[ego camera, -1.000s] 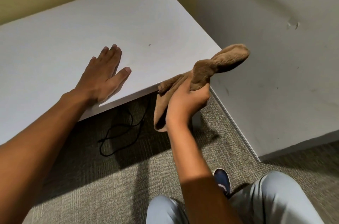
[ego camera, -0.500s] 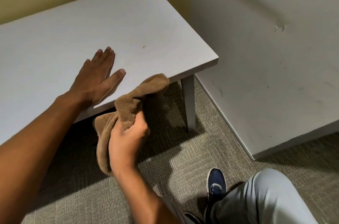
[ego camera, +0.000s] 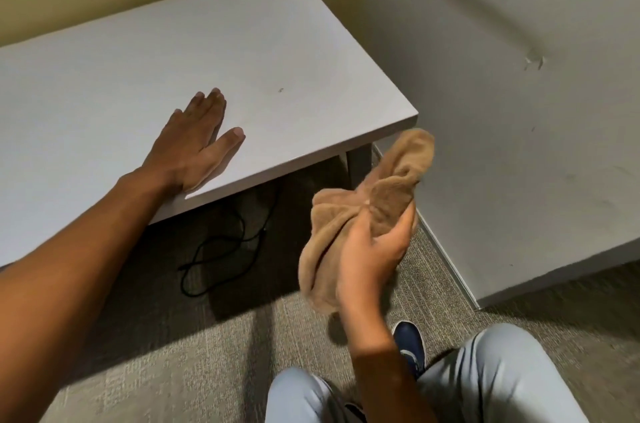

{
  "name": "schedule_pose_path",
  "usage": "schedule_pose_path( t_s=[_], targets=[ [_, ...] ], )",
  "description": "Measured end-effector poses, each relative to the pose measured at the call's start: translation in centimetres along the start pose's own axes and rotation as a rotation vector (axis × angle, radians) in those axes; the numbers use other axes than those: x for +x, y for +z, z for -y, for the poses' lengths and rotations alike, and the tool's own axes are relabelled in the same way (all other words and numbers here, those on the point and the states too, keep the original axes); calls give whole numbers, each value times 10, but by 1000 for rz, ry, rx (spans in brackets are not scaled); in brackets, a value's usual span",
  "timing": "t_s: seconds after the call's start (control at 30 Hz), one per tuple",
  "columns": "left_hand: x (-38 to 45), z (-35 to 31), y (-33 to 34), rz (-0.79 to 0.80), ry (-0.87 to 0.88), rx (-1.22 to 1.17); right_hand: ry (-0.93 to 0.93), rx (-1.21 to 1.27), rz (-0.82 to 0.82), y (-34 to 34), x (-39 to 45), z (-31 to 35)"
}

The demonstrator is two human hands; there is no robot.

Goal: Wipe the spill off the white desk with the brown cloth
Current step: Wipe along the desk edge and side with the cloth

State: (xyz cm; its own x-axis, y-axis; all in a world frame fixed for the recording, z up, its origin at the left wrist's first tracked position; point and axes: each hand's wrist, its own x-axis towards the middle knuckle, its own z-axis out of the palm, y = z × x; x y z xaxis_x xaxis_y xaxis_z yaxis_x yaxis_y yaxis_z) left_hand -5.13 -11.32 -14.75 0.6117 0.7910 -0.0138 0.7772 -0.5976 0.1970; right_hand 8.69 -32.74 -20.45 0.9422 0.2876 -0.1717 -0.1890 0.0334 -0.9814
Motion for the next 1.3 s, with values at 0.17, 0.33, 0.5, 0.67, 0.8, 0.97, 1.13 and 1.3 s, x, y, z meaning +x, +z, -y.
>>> schedule_pose_path(
  t_s=[0.17,0.33,0.5,0.67,0.8,0.97,1.13,1.3],
  targets=[
    [0,-1,-1,-6,2,-10,-115,72,-146,16,36,23],
    [1,-1,-1,0,5,-9,-244,21,-6,51,46,27],
    [2,0,0,-4,12,9,-311,29,-44,59,44,18],
    [4,0,1,-6,12,17,-323,14,-32,64,26,10],
    [4,1,2,-12,5,14,-317,66,2,74,-5,-1],
    [3,2,1,-14,-5,-2,-405,79,86,79,-36,-9],
    [4,1,1,-10,8,-9,-422,32,218,78,-49,-14],
    [3,2,1,-4,5,-9,-419,-11,370,72,-39,-12]
  ],
)
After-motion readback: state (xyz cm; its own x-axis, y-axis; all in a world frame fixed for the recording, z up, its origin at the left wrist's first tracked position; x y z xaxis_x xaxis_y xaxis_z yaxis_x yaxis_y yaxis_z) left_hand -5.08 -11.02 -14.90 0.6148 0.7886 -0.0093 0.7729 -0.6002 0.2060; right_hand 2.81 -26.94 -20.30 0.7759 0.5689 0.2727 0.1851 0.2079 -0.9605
